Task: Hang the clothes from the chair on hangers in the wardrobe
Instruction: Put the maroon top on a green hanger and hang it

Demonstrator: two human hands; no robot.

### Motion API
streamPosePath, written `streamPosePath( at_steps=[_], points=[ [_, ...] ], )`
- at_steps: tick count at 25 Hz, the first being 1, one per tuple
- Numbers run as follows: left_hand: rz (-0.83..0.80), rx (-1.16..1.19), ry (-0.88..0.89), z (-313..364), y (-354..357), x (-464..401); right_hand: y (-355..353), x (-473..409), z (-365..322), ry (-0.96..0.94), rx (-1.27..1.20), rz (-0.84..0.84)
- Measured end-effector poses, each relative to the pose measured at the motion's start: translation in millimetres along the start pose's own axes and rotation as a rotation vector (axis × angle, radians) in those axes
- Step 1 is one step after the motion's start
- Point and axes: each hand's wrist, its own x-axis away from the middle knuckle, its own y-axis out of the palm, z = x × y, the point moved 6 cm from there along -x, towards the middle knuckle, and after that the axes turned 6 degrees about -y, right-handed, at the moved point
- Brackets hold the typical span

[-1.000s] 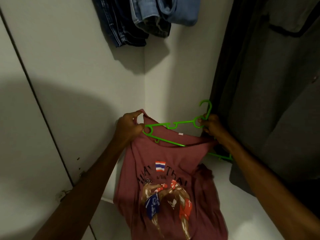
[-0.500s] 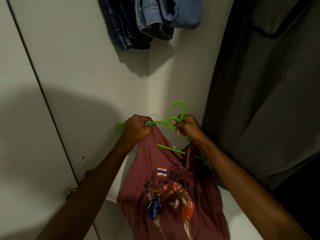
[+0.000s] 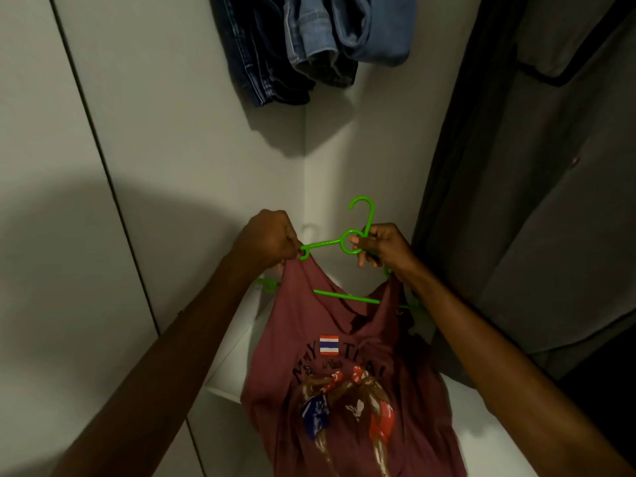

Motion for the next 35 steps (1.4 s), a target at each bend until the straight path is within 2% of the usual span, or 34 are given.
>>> streamPosePath(
  at_steps=[2,4,9,12,15,16,19,21,23,25,29,31,35],
  points=[
    [-0.065,-0.086,0.033,9.5,0.3,-5.1,1.2,2.6,-5.3,0.004,0.005,-0.02],
    [-0.099,-0.059,0.003,13.3,-1.7,-2.6,1.0,4.7,-10.8,0.0,0.003,-0.019],
    [-0.227,0.343,-0.172,-11.6,1.0,5.7,-16.1,10.4,-16.9,0.015,0.019,0.064],
    [-0.131,0.458,-0.322,-28.5,1.4,14.7,-14.2,12.1,-22.2,0.014,0.026,0.027],
    [-0.002,0.586,-0.391,-30.1,4.1,26.0,-14.0,12.9,-26.8,0.02,0.012,0.039],
    [0.065,0.556,-0.366,-28.2,2.3,29.3,-14.4,13.2,-28.3,0.019,0.005,0.049],
    [0.302,0.274,-0.21,-16.9,-10.7,36.9,-17.3,14.3,-35.9,0.014,-0.008,0.06],
    [0.248,0.245,-0.151,-8.0,-11.9,31.8,-18.4,13.0,-43.1,0.009,-0.003,0.048],
    [0.158,0.083,-0.12,2.0,-12.3,21.9,-15.7,11.1,-50.6,0.011,0.022,-0.002],
    [0.158,-0.057,-0.028,14.8,-15.7,11.5,-9.1,9.2,-58.9,0.001,0.015,-0.057],
    [0.08,-0.023,0.072,21.6,-14.7,2.4,-9.5,6.5,-71.2,-0.001,-0.1,-0.086],
    [0.111,0.002,0.07,16.2,-18.5,2.6,-26.7,5.7,-70.9,0.002,-0.135,-0.001],
    [0.1,0.149,0.059,9.1,-26.6,-3.6,-89.1,31.7,-56.6,0.003,-0.105,0.314]
  ],
)
